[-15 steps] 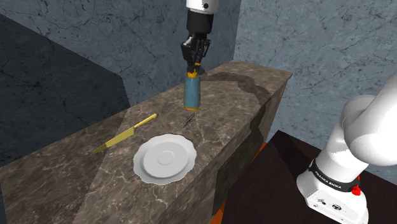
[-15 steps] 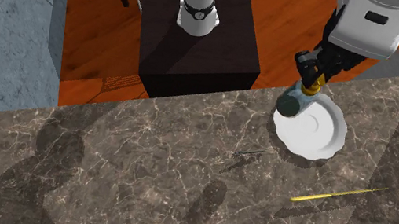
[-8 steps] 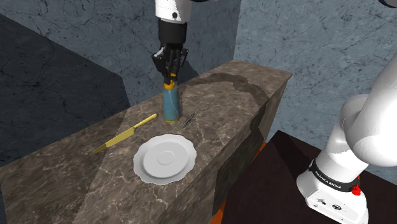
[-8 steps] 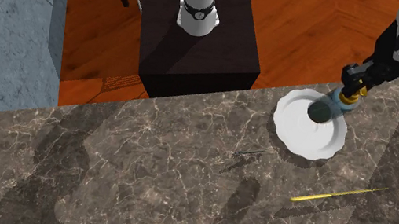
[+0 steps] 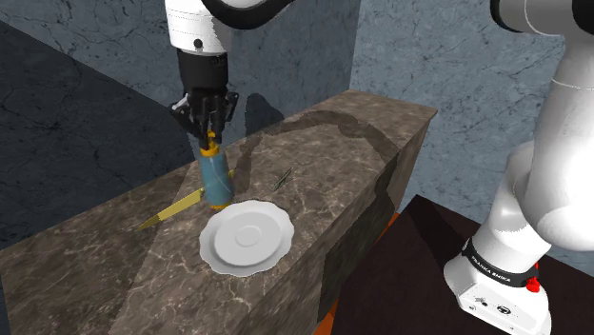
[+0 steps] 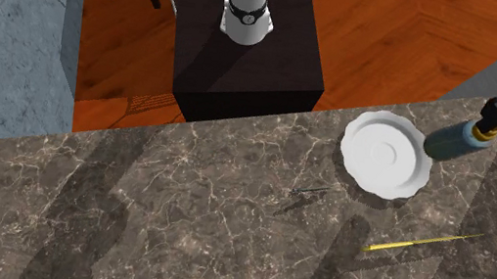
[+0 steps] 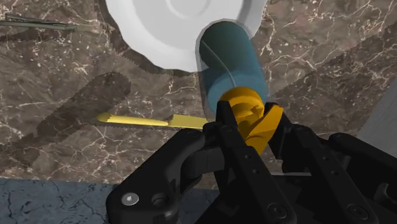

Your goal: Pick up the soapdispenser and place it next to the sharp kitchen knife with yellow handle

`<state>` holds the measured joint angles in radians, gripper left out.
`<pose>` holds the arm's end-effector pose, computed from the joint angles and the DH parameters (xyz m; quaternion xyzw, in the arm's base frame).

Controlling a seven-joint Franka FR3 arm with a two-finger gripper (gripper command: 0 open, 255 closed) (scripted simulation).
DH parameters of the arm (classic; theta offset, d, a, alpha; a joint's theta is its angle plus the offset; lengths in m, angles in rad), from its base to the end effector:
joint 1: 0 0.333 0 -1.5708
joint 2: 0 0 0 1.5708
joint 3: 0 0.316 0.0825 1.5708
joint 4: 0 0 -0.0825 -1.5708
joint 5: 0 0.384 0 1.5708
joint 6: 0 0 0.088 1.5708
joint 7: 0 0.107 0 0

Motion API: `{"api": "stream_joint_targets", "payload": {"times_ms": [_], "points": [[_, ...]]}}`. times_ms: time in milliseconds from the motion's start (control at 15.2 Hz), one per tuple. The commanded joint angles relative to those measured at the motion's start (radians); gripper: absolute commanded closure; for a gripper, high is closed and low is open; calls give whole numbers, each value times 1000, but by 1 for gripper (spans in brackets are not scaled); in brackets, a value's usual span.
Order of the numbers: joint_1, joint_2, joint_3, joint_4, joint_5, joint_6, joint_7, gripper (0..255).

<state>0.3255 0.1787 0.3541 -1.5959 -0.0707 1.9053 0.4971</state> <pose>0.5027 0.3786 0.5441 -0.9929 -0.0953 -0.0610 0.0364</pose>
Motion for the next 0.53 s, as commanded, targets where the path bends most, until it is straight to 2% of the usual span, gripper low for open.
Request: {"api": "stream_joint_targets", "payload": {"times_ms": [0,264,462], "points": [[32,65,12,78,-32,-18,46,255],[111,216,22,260,-98,-60,124,255],[184,346,19,437,-145,-113,170,255]]}}
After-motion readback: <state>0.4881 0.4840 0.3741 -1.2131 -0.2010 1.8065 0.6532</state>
